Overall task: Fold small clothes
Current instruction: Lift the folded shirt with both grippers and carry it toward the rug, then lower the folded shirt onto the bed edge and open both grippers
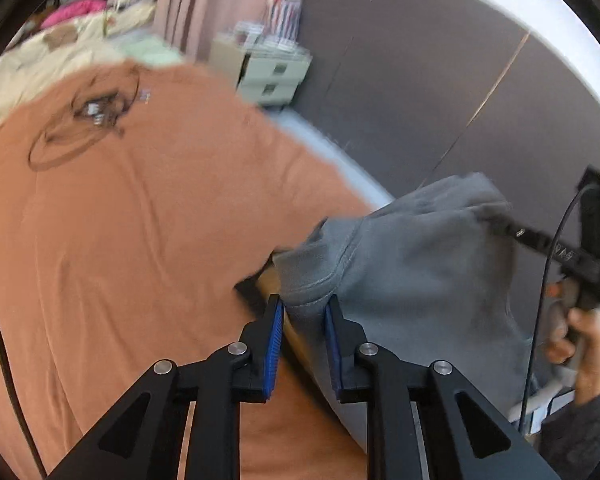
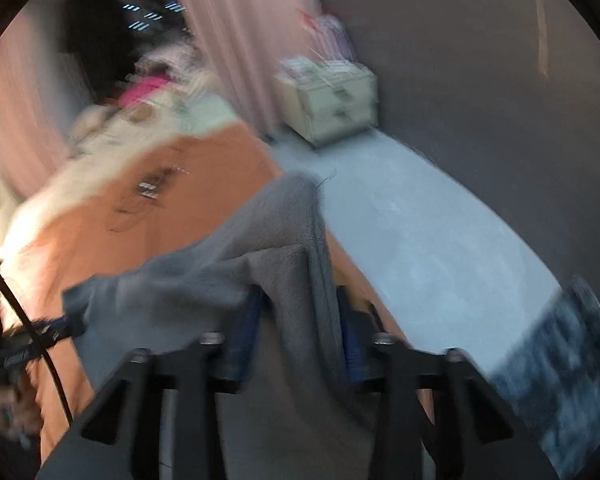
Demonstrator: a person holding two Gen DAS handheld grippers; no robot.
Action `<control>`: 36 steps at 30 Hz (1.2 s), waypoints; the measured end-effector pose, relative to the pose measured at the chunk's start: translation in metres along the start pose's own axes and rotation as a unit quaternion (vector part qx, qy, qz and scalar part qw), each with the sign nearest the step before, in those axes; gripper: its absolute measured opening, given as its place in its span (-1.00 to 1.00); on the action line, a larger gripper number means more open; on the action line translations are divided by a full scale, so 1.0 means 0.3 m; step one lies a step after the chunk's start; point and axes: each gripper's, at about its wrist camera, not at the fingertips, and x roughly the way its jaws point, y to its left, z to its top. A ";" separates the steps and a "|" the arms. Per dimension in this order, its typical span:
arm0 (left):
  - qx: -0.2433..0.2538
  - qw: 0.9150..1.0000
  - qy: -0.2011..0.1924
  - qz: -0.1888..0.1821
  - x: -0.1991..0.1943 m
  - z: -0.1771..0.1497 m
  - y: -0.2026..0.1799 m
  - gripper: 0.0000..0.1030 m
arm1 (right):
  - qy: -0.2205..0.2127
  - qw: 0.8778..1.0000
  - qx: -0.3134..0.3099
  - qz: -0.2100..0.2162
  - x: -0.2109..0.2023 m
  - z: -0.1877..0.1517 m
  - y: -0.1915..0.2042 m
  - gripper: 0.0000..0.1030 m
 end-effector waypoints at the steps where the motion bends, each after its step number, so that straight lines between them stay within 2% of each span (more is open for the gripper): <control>1: -0.001 1.000 0.007 0.005 0.021 -0.005 0.012 -0.60 | 0.005 1.000 0.001 -0.001 0.007 -0.011 0.013 -0.26; 3: 0.000 1.000 0.006 0.022 0.036 -0.020 0.030 -0.54 | 0.013 1.000 0.001 0.001 -0.008 -0.048 0.042 -0.26; 6: -0.005 1.000 0.004 0.028 0.039 -0.037 0.048 -0.54 | 0.025 0.999 -0.011 -0.033 -0.056 -0.108 0.051 -0.26; 10: 0.000 0.999 -0.017 0.036 0.016 -0.042 0.047 -0.54 | 0.042 0.999 -0.027 -0.012 -0.136 -0.182 0.092 -0.26; 12: 0.009 0.999 -0.025 0.025 0.013 -0.042 0.038 -0.54 | 0.049 0.998 -0.037 -0.006 -0.177 -0.197 0.068 -0.26; 15: 0.022 1.000 -0.008 0.015 0.070 -0.025 0.020 -0.53 | 0.062 0.996 -0.061 -0.008 -0.182 -0.193 0.095 -0.26; 18: 0.033 0.999 0.000 0.009 0.130 -0.007 -0.004 -0.54 | 0.086 0.994 -0.065 -0.017 -0.131 -0.138 0.090 -0.26; 24: 0.059 0.998 0.007 0.018 0.246 0.046 -0.036 -0.54 | 0.109 0.990 -0.068 -0.049 0.014 -0.036 0.082 -0.44; 26: 0.054 0.998 0.006 0.022 0.281 0.065 -0.031 -0.54 | 0.113 0.990 -0.056 -0.065 0.080 -0.037 0.075 -0.73; 29: 0.038 0.999 0.018 0.033 0.355 0.089 -0.013 -0.54 | 0.116 0.988 -0.051 -0.086 0.143 -0.029 0.067 -0.99; 31: 0.036 0.998 0.032 0.035 0.392 0.089 -0.001 -0.54 | 0.116 0.988 -0.041 -0.091 0.167 -0.022 0.070 -1.00; 36: 0.041 0.998 0.029 0.044 0.395 0.094 -0.001 -0.53 | 0.107 0.989 -0.024 -0.097 0.221 -0.001 0.097 -1.00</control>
